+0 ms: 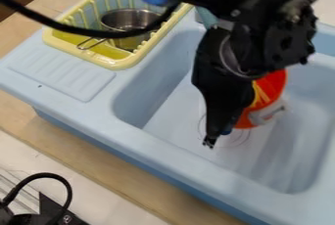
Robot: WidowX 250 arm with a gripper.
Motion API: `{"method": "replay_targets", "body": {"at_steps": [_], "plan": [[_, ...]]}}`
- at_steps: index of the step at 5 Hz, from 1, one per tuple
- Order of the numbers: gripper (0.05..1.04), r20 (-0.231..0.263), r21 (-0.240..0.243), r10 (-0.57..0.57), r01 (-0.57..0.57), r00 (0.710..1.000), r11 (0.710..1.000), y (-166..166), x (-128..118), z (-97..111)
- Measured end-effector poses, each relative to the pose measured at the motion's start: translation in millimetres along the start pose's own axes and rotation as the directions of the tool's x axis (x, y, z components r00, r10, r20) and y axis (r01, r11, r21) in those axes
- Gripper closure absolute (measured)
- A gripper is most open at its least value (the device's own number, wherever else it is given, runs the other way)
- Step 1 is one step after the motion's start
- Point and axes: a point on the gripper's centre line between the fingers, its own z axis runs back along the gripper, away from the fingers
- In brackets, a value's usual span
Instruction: Move the red pot to the left side of the sink
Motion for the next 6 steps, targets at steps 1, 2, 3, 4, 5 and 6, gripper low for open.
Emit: {"method": "replay_targets", "body": {"at_steps": [1, 2, 3, 4, 5, 6], "plan": [[1.028, 0.011, 0.044, 0.076, -0.077, 0.997, 0.996, -3.1, 5.0, -6.5], [1.028, 0.019, 0.067, 0.134, -0.135, 0.991, 0.989, -3.7, 7.6, -7.6], [1.028, 0.001, 0.075, 0.184, -0.184, 0.983, 0.98, -5.6, 8.0, -13.0], [1.028, 0.01, 0.106, 0.198, -0.198, 0.98, 0.974, -5.9, 9.9, -23.6], [1.014, 0.0, 0.112, 0.181, -0.18, 0.984, 0.977, -26.3, 16.9, -28.1], [0.878, -0.005, 0.11, 0.135, -0.134, 0.991, 0.985, -34.1, 26.2, -28.2]]}}
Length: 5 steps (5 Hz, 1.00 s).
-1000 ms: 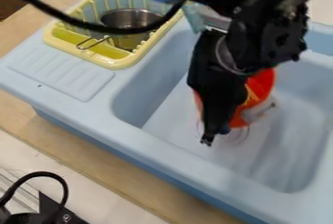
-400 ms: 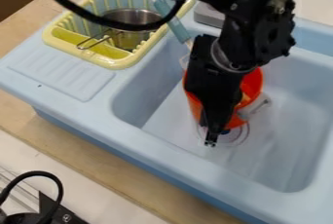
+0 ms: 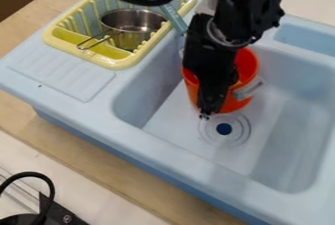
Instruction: Move the red pot to the left side of the sink
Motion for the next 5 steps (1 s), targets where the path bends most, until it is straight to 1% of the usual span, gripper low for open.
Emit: {"method": "replay_targets", "body": {"at_steps": [1, 2, 3, 4, 5], "plan": [[0.644, 0.014, 0.005, -0.026, 0.026, 1.0, 1.0, 0.9, -0.6, 3.2], [0.35, -0.011, -0.063, -0.077, 0.076, 0.997, 0.995, -5.3, -0.5, 12.1], [0.106, -0.037, -0.069, -0.116, 0.114, 0.993, 0.991, -1.0, -2.1, 14.2], [0.085, -0.012, -0.064, -0.153, 0.152, 0.988, 0.986, 8.4, -2.9, 17.2], [0.085, -0.017, -0.076, -0.239, 0.237, 0.971, 0.968, 11.2, -5.0, 24.7]]}}
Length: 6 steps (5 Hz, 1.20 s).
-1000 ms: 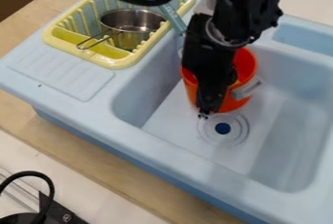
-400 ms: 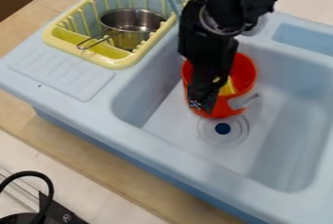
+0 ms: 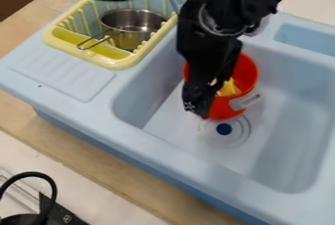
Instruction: Move the red pot to the left side of the sink
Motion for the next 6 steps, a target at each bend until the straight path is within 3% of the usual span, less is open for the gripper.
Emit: {"method": "replay_targets", "body": {"at_steps": [1, 2, 3, 4, 5, 6], "plan": [[0.085, 0.069, 0.059, -0.128, 0.124, 0.989, 0.99, 9.0, 1.7, 7.2], [0.085, 0.037, 0.055, -0.277, 0.275, 0.96, 0.96, 5.2, 9.6, 18.6], [0.085, 0.017, 0.023, -0.448, 0.448, 0.894, 0.894, 3.1, 20.4, 25.9], [0.085, -0.02, -0.034, -0.626, 0.625, 0.78, 0.78, 0.5, 38.4, 30.3], [0.085, -0.012, -0.137, -0.778, 0.77, 0.628, 0.624, 3.3, 59.8, 35.2], [0.085, -0.02, -0.103, -0.894, 0.888, 0.448, 0.447, 8.7, 75.5, 34.4]]}}
